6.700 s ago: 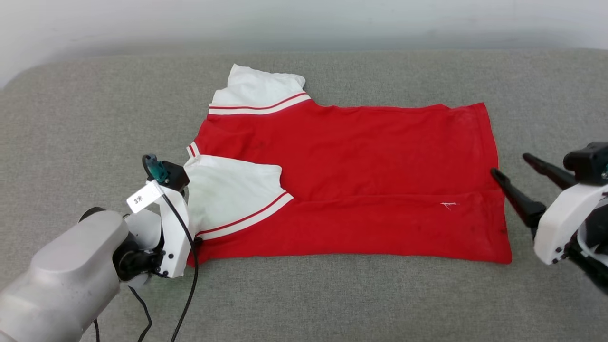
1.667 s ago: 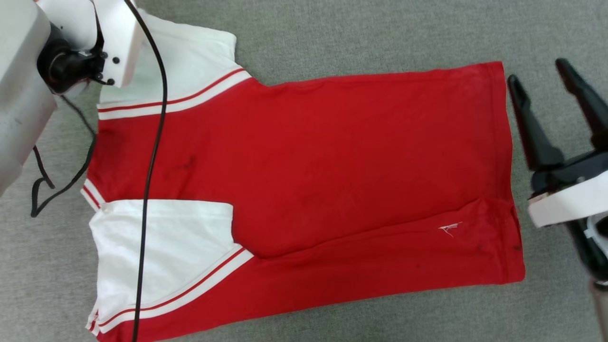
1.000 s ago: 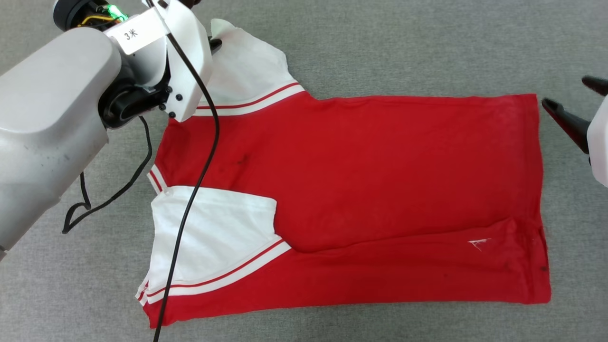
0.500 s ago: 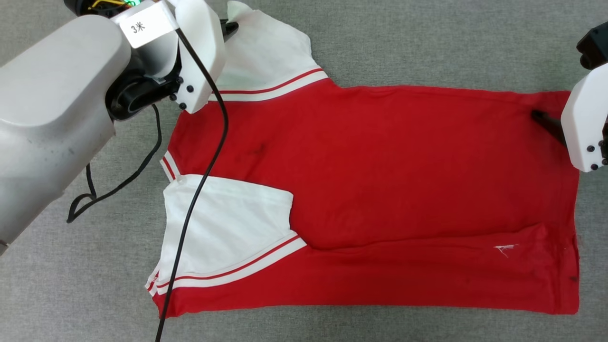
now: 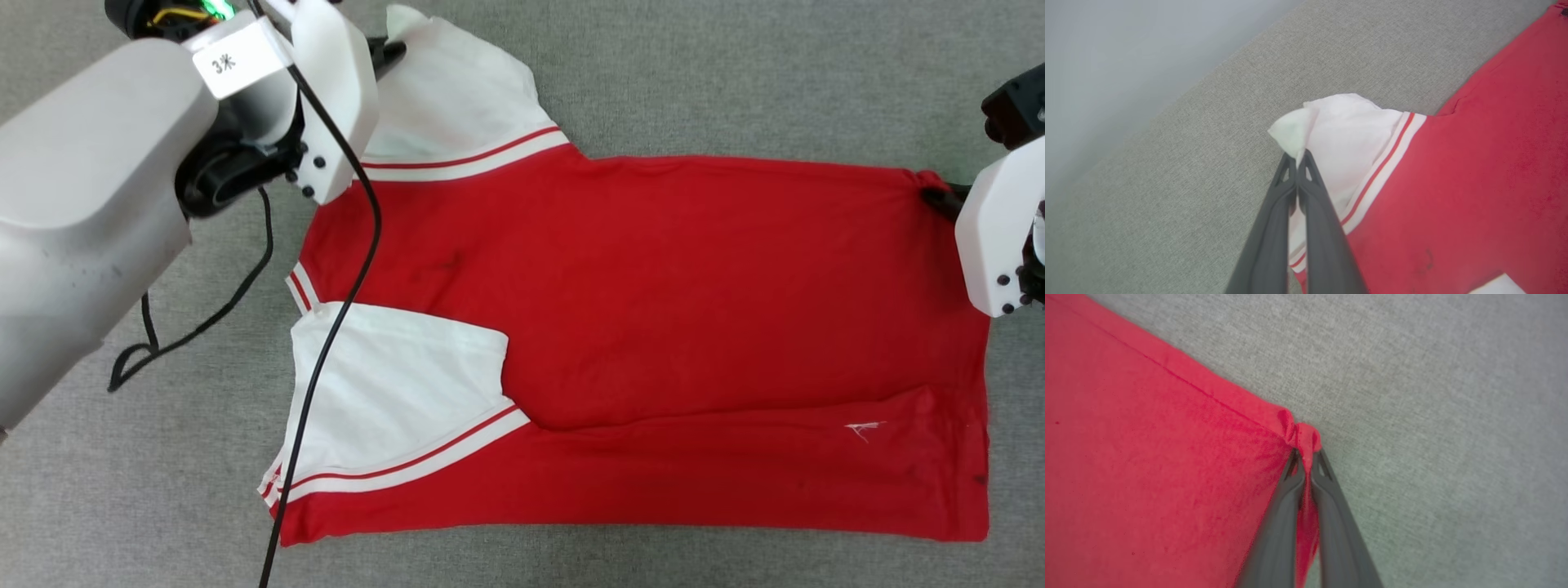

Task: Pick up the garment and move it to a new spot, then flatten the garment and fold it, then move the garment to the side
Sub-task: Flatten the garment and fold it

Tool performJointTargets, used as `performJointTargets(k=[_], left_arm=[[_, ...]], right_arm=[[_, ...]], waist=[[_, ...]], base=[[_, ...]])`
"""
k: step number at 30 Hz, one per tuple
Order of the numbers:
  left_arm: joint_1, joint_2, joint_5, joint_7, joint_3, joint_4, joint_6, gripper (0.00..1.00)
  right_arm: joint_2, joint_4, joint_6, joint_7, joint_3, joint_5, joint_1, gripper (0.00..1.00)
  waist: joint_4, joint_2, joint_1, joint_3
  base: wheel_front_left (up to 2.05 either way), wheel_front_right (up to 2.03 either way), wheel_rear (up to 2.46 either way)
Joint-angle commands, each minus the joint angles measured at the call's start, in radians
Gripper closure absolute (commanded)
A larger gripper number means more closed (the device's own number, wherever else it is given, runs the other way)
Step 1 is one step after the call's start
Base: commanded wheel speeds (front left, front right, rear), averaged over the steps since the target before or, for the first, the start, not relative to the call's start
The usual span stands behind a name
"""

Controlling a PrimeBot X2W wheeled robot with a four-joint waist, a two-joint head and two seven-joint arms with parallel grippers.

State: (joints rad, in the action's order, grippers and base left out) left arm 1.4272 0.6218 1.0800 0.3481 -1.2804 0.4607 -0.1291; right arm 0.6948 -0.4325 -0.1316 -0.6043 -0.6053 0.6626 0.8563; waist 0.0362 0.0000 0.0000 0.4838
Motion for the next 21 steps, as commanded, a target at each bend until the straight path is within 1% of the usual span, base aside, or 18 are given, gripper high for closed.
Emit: performJointTargets(k=[1, 5, 10, 16, 21], left_arm=[[-0.025, 0.008, 0.0, -0.007, 0.0, 0.001, -0.001, 1.0], [-0.064, 0.019, -0.008, -0.029, 0.0, -0.012, -0.001, 1.0], [-0.133, 0.043, -0.011, -0.058, 0.0, -0.047, -0.001, 1.0], [-0.227, 0.083, -0.017, -0.107, 0.0, -0.102, -0.001, 1.0], [-0.315, 0.116, -0.008, -0.149, 0.0, -0.152, 0.007, 1.0]], right_arm=[[0.005, -0.007, 0.002, 0.033, 0.002, -0.001, -0.02, 1.0], [0.004, 0.007, 0.002, 0.142, 0.022, -0.001, -0.03, 1.0], [-0.007, 0.012, 0.002, 0.236, 0.046, 0.022, -0.095, 1.0], [-0.009, 0.013, 0.002, 0.28, 0.062, 0.02, -0.202, 1.0], [-0.028, 0.008, 0.002, 0.305, 0.072, 0.013, -0.273, 1.0]], waist=[[-0.003, 0.0, 0.0, -0.023], [-0.006, 0.0, 0.0, -0.077], [0.0, 0.0, 0.0, -0.148], [0.009, 0.0, 0.0, -0.217], [0.018, 0.0, 0.0, -0.263]], base=[[0.0, 0.0, 0.0], [0.0, 0.0, 0.0], [0.0, 0.0, 0.0], [0.0, 0.0, 0.0], [0.0, 0.0, 0.0]])
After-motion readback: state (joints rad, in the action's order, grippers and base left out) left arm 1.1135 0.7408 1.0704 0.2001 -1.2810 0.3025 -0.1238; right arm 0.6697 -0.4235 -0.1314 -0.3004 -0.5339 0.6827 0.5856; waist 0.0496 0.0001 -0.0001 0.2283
